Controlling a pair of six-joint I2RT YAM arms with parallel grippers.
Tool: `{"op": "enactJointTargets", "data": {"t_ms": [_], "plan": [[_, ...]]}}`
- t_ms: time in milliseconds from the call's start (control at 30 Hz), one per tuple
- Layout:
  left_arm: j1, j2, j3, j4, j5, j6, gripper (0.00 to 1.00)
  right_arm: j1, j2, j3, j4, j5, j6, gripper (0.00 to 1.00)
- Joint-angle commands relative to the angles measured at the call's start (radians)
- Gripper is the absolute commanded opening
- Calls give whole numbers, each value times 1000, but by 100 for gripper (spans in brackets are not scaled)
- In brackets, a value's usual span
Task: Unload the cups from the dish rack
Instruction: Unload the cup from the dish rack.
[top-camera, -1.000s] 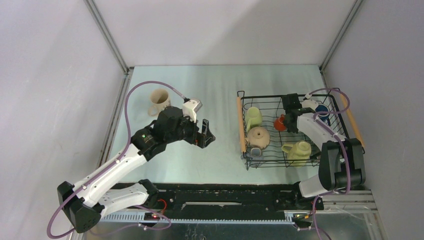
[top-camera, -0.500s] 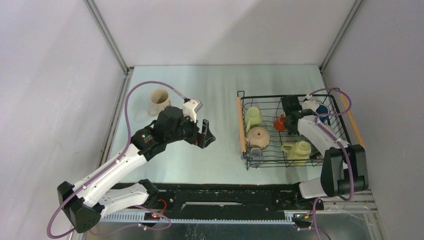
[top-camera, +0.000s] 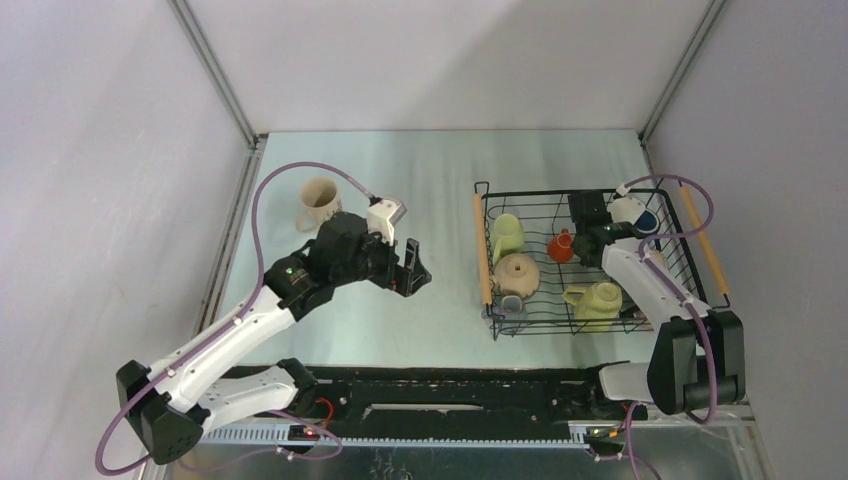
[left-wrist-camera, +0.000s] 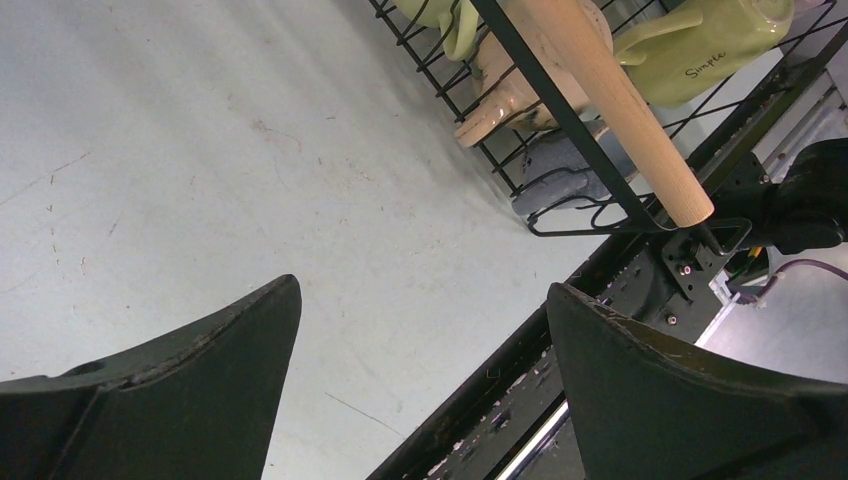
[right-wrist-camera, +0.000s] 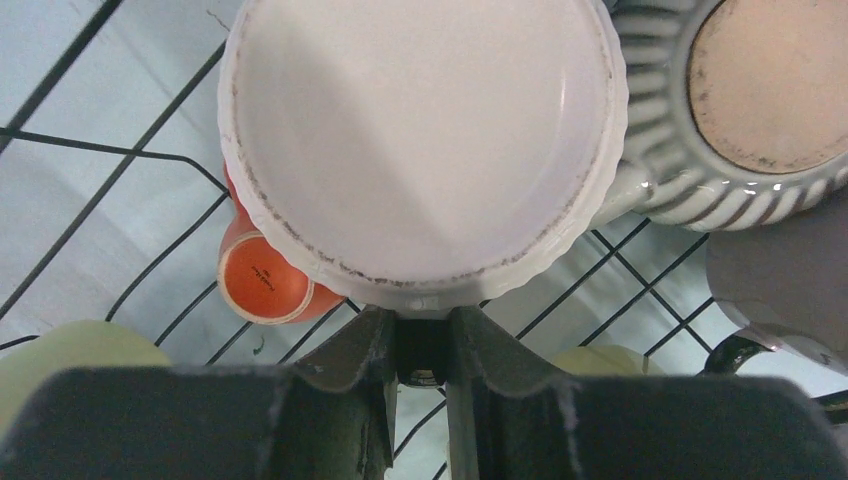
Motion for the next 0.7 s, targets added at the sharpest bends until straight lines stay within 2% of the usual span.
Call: {"op": "enactJointTargets", "data": {"t_ms": [0,400,667], "plan": [[-5,3,-21,27,17,18,100,5,-73,29,47,87,-20,0],[-6,10,-17,40,30,-1,100,10,-141,102,-11,51,-45,0],[-6,-11,41,40,29,-61,100,29,-225,187,-67,-7,-85,0]]}}
